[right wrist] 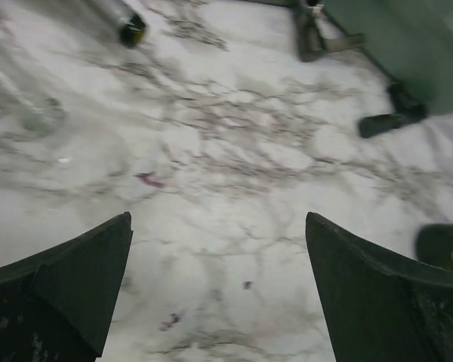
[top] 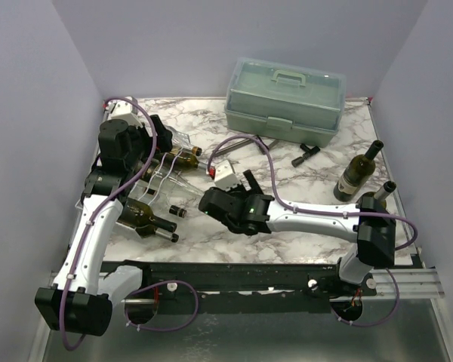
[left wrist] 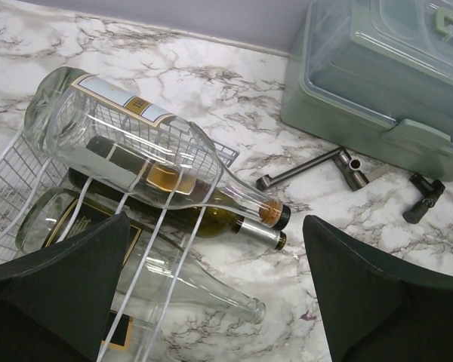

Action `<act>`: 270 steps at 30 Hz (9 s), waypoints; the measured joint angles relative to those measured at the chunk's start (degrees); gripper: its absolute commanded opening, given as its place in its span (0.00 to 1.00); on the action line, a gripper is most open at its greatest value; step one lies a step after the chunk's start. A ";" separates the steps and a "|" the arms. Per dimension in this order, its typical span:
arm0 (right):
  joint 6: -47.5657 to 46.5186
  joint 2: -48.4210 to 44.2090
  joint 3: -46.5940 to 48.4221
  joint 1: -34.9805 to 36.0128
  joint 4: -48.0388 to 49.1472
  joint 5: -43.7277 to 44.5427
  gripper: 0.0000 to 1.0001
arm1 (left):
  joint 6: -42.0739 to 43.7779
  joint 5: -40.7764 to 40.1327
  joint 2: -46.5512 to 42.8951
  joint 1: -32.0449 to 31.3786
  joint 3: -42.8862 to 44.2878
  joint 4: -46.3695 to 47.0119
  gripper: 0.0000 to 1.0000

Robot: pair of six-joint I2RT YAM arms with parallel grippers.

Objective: Put the wine bottle on the wine rack

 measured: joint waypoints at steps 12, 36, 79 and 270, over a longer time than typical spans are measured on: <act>-13.16 -22.36 -4.39 -15.89 -8.74 10.19 1.00 | -0.28 0.52 1.18 0.00 0.00 -0.02 0.99; -21.38 -50.66 -2.19 -20.11 1.49 23.93 0.97 | -0.72 1.70 1.33 -0.13 0.00 -0.02 0.99; -8.04 -18.78 7.96 -70.64 -18.36 -18.73 0.81 | -1.77 3.39 1.55 -2.08 0.00 -0.02 0.99; 71.47 20.26 -9.16 -6.88 75.43 -25.14 0.30 | 1.11 -2.75 -1.95 -2.73 0.00 -0.07 0.99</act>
